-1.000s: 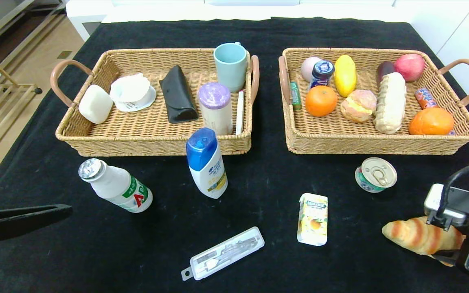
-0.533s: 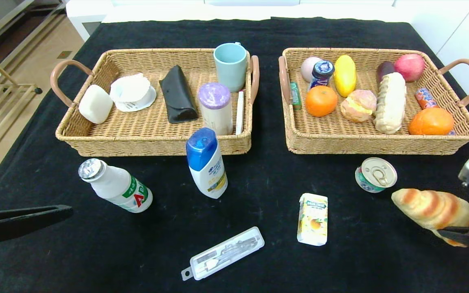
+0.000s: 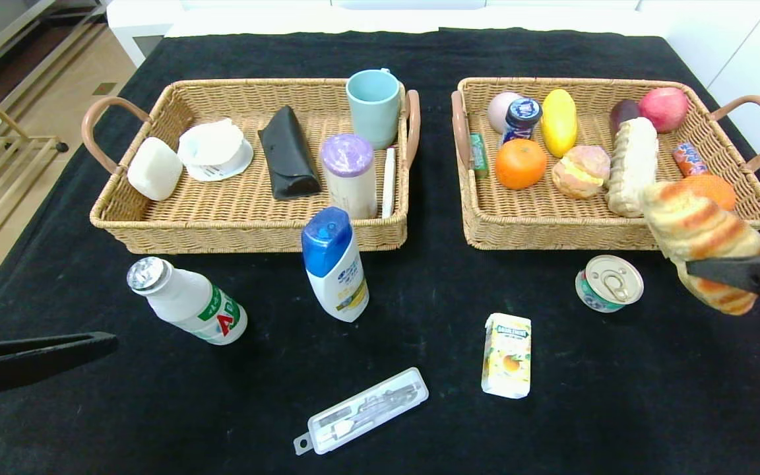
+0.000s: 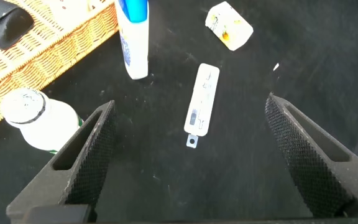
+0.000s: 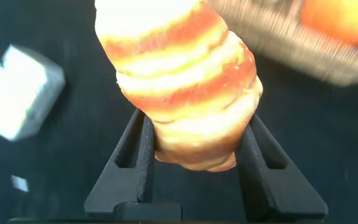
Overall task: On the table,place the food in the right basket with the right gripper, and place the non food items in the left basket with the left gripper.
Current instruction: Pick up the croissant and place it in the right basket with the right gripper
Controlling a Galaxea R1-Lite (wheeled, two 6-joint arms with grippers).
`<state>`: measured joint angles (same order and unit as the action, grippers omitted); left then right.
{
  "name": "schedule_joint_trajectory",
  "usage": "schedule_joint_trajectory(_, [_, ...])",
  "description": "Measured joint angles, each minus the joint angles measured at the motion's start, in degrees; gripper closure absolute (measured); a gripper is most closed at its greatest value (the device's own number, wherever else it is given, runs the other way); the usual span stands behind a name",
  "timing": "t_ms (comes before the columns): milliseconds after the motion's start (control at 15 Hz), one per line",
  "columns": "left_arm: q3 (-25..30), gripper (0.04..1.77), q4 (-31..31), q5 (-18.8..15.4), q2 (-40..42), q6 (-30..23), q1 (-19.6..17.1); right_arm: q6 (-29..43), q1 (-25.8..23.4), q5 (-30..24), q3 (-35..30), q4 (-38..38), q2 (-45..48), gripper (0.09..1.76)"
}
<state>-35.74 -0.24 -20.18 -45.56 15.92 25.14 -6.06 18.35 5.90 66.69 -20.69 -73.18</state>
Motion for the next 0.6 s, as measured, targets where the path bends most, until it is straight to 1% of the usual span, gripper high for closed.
schedule_joint_trajectory(67, [0.0, 0.09, 0.0, 0.0, 0.0, 0.0, 0.0, 0.7, 0.0, 0.1, 1.6, 1.9, -1.3, 1.03])
schedule_joint_trajectory(333, [0.0, 0.09, -0.1, 0.0, 0.1, 0.0, 0.0, 2.8, 0.5, 3.2, 5.7, 14.7, -7.8, 1.03])
schedule_joint_trajectory(467, [0.0, 0.09, -0.2, 0.0, 0.2, 0.0, 0.0, 5.2, 1.7, 6.3, 6.5, 21.4, -11.0, 1.03])
schedule_joint_trajectory(600, [0.0, 0.09, -0.3, 0.0, 0.4, 0.0, 0.0, 5.8, 2.7, 8.0, 7.2, 24.5, -13.4, 1.03])
